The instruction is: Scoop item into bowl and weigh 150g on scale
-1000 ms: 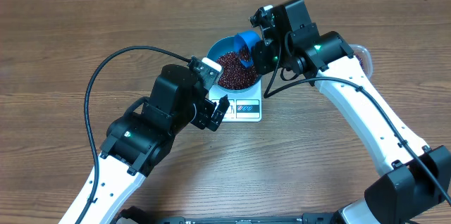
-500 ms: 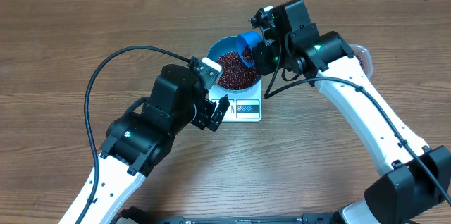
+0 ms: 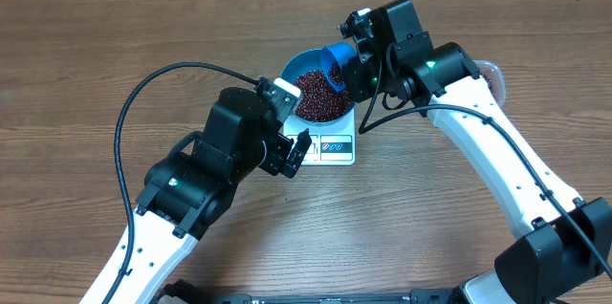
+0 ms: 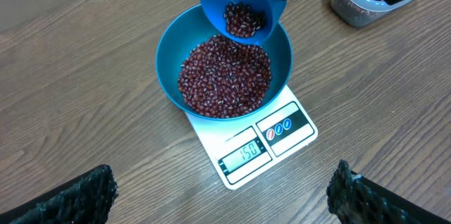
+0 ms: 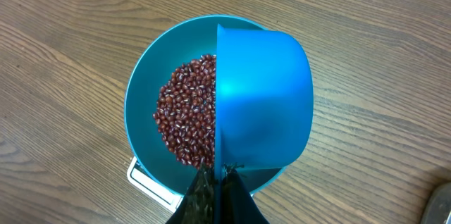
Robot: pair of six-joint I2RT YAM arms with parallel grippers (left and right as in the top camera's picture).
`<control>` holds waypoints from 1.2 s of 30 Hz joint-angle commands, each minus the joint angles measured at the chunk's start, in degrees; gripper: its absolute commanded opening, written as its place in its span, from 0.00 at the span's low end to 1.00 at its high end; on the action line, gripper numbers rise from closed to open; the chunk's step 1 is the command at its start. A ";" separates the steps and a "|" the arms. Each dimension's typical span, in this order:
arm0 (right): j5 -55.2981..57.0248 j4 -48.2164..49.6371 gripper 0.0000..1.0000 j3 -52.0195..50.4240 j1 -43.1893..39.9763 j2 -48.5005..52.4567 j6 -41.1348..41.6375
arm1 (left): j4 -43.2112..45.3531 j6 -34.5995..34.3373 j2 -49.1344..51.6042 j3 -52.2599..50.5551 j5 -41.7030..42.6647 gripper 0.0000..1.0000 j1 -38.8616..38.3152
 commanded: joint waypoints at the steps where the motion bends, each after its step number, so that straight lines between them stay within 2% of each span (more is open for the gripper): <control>1: 0.52 0.31 0.04 1.46 0.33 -1.86 -0.46 | 0.02 -0.33 -0.07 -0.02 -0.35 1.00 0.26; 8: -1.68 0.35 0.04 1.46 0.33 -1.86 -0.11 | 0.02 -0.33 -0.07 0.00 -0.33 1.00 0.26; 17: -18.21 1.42 0.04 1.49 -3.39 -1.86 2.84 | 0.02 -0.33 -0.07 -0.02 -0.33 1.00 0.26; 28: -35.17 5.53 0.04 1.53 -14.08 -1.86 4.74 | 0.02 -0.33 -0.07 -0.02 -0.33 1.00 0.26; 36: -35.74 5.44 0.04 1.53 -24.26 -1.88 4.74 | 0.02 -0.33 -0.07 -0.02 -0.35 0.99 0.26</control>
